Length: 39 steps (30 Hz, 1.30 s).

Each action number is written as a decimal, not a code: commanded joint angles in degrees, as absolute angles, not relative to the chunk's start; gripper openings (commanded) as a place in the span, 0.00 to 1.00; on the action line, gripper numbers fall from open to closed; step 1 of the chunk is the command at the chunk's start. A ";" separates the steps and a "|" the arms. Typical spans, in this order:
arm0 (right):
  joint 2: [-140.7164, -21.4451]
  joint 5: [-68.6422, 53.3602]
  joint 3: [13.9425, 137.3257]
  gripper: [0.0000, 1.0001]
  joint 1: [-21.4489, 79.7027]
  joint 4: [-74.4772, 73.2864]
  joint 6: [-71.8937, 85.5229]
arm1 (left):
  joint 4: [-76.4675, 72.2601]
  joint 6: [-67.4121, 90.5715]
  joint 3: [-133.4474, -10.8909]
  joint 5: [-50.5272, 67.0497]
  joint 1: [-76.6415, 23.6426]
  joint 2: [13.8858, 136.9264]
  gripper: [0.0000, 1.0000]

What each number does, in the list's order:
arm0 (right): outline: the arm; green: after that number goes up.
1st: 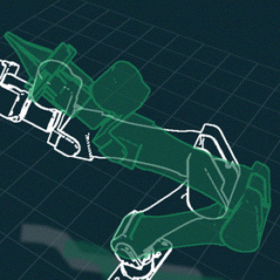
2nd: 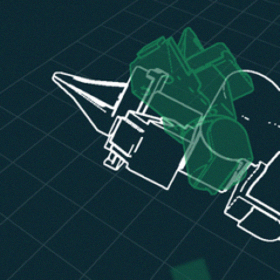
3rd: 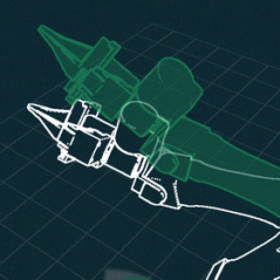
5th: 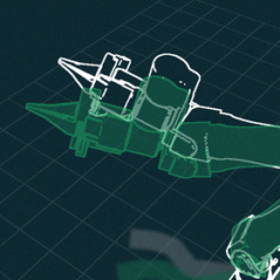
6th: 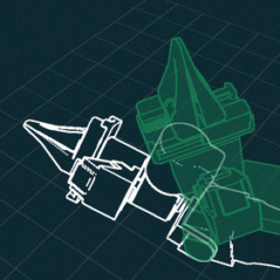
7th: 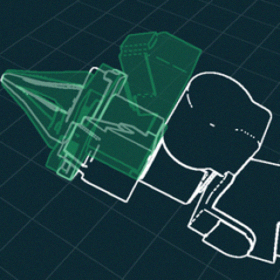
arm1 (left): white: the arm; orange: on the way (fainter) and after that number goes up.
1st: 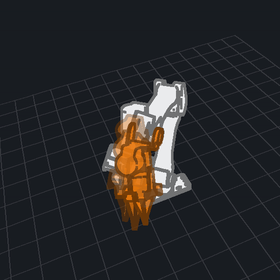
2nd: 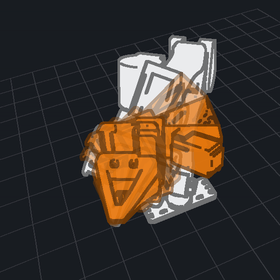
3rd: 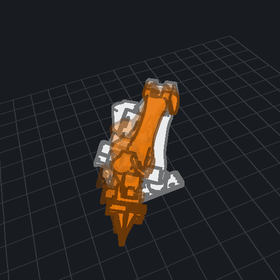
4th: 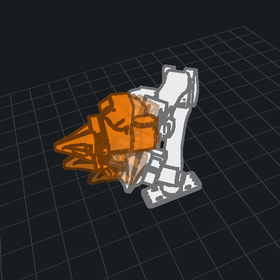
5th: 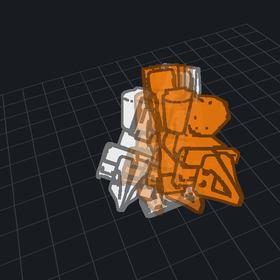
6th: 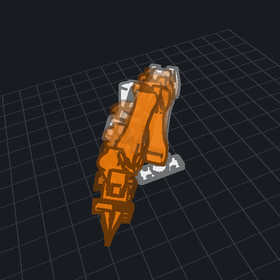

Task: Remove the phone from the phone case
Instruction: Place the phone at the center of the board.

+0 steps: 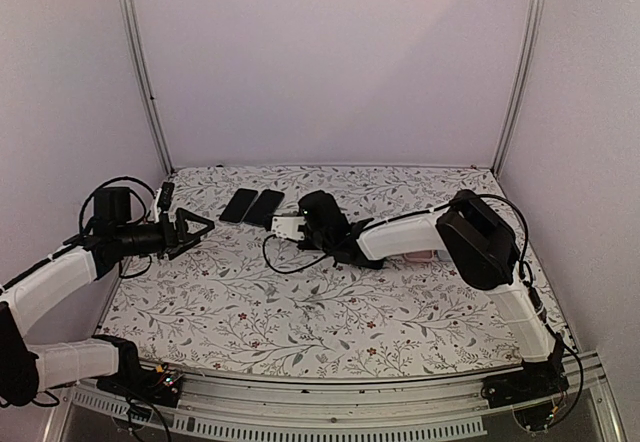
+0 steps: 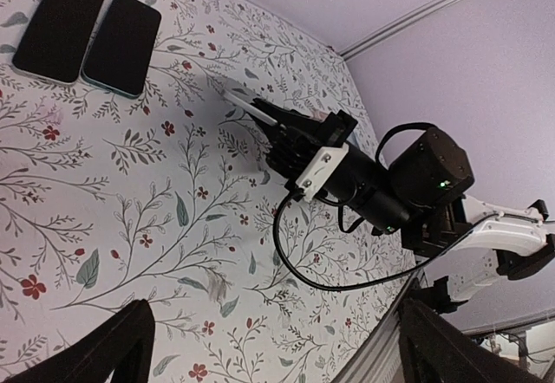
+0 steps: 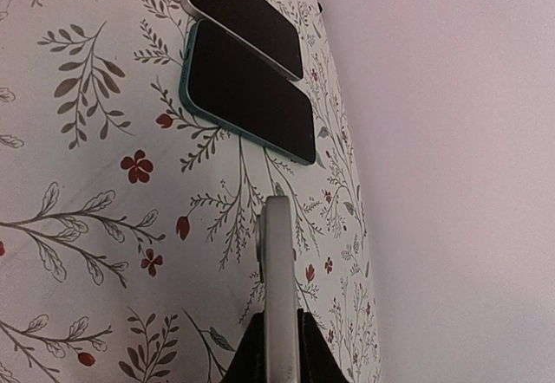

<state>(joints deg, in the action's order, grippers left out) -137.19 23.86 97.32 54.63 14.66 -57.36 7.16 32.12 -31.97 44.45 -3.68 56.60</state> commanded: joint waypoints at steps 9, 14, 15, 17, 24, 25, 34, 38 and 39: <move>-137.03 20.45 97.56 0.22 55.92 13.92 -47.97 | 5.17 32.10 -30.84 45.14 -2.91 55.54 0.99; -137.17 19.50 97.47 0.25 56.07 13.13 -46.48 | 5.01 32.13 -30.73 45.36 -2.77 55.80 0.99; -137.31 19.20 97.51 0.25 56.16 12.96 -46.29 | 4.98 32.09 -30.71 45.35 -2.73 55.79 0.99; -137.37 18.63 97.83 0.25 56.33 12.07 -45.78 | 4.87 32.09 -30.69 45.48 -2.63 55.81 0.99; -137.55 15.68 99.49 0.33 56.68 8.55 -42.17 | 4.72 32.09 -30.75 45.88 -2.21 55.99 0.99; -137.55 15.35 99.68 0.34 56.74 8.07 -41.85 | 4.72 32.13 -30.72 45.88 -2.20 55.99 1.00; -137.31 12.32 102.43 0.39 56.78 3.25 -37.69 | 4.29 32.26 -30.59 46.30 -1.68 56.16 0.99; -137.37 11.37 103.54 0.41 56.78 1.32 -35.09 | 4.44 32.17 -30.54 46.23 -1.50 55.99 0.99; -137.37 11.16 103.76 0.42 56.73 0.86 -34.70 | 4.38 32.17 -30.51 46.27 -1.49 55.91 0.99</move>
